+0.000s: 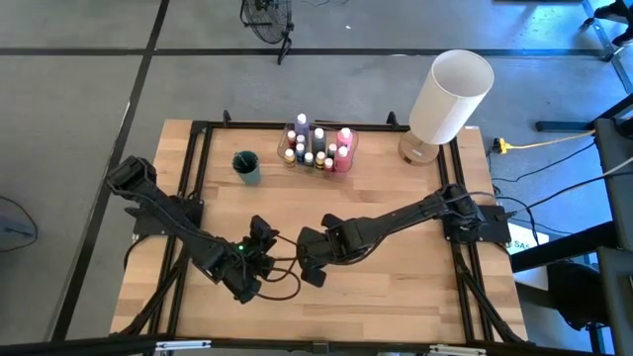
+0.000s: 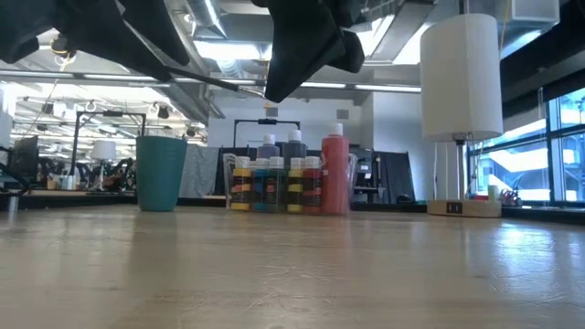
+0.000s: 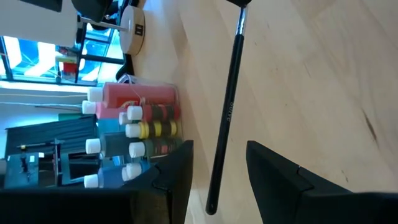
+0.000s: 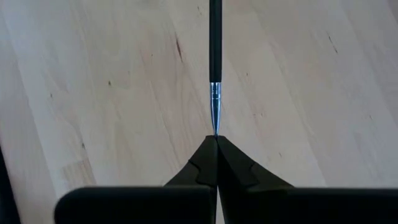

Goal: Pick & Place Paint Supplies
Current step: Put the silver paint brush into the green cup

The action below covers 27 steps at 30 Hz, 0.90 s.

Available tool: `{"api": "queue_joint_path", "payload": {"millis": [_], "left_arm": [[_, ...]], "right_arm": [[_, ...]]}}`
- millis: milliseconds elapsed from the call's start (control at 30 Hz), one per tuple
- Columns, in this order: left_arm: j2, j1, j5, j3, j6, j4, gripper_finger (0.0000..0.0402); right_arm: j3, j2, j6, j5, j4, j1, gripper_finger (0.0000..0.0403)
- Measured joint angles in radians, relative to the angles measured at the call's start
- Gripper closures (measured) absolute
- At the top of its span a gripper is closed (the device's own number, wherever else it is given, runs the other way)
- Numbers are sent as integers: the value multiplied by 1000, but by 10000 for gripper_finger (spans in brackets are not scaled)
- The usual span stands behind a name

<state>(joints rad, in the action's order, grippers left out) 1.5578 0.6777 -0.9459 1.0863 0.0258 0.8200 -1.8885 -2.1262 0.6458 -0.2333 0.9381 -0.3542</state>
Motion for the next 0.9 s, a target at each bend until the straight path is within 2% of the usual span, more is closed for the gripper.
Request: {"api": "queue_joint_path", "payload": {"millis": [500,633,900], "left_arm": [[0,-47,5,0,15,0,263],[0,-47,10,0,14,-2,285],[0,-47,17,0,14,-8,357]], "right_arm": [[0,0,-13,-3,-4,0,403],[0,0,-18,-3,-4,0,403],[0,1,-19,-3,-4,0,403]]}}
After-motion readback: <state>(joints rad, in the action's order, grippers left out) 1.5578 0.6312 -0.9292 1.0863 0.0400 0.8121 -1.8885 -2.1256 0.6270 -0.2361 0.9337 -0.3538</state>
